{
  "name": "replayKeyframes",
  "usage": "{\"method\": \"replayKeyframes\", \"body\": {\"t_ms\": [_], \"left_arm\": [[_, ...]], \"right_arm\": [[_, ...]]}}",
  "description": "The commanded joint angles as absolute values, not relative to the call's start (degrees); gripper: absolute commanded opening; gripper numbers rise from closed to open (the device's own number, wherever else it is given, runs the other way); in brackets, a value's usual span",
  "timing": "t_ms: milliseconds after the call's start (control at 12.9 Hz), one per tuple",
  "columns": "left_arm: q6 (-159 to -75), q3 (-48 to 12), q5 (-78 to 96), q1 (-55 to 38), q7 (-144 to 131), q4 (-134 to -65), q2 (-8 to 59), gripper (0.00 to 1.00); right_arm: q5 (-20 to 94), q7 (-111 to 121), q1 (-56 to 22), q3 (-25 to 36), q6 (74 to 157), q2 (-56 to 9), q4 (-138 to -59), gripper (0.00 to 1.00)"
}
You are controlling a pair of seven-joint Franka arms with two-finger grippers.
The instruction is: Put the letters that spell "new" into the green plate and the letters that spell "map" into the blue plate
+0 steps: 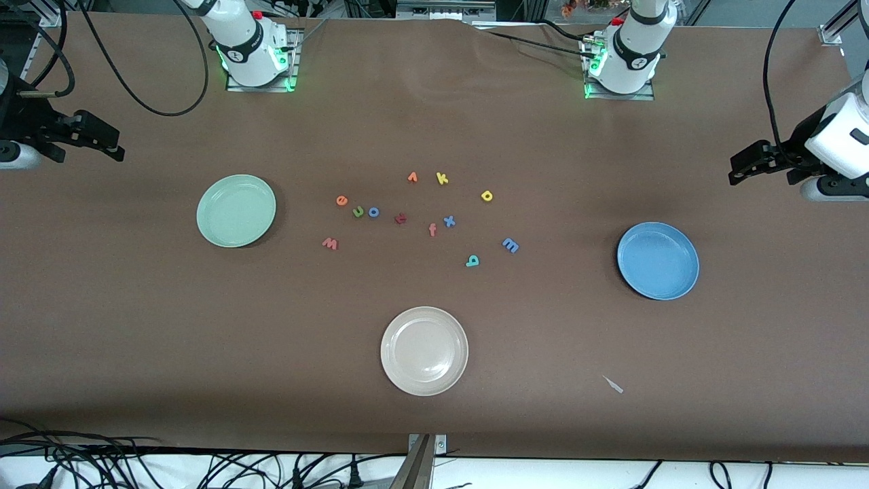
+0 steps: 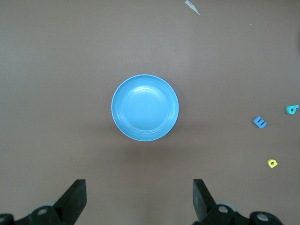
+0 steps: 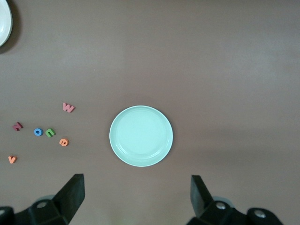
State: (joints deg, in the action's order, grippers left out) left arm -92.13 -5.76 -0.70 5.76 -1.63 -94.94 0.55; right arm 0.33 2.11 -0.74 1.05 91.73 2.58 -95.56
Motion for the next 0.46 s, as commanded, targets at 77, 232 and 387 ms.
{"method": "replayKeyframes", "body": {"t_ms": [77,232,387], "left_arm": [[-92.99,-5.63,-0.97,5.8,-0.35,-94.75,0.53,1.0],[-93.16,-5.63,-0.97,6.15,-0.35,-94.66,0.44,1.0],[-93.34,-5.54,-0.97,6.15,-0.35,-94.4,0.35,1.0]], "right_arm": [[-0.18,2.73,-0.62,0.97,91.23,2.37,-94.66,1.0],[-0.18,2.72,-0.7,0.88,91.23,2.37,-94.66,1.0],[-0.09,2.9,-0.62,0.97,91.14,2.37,-94.66,1.0]]}}
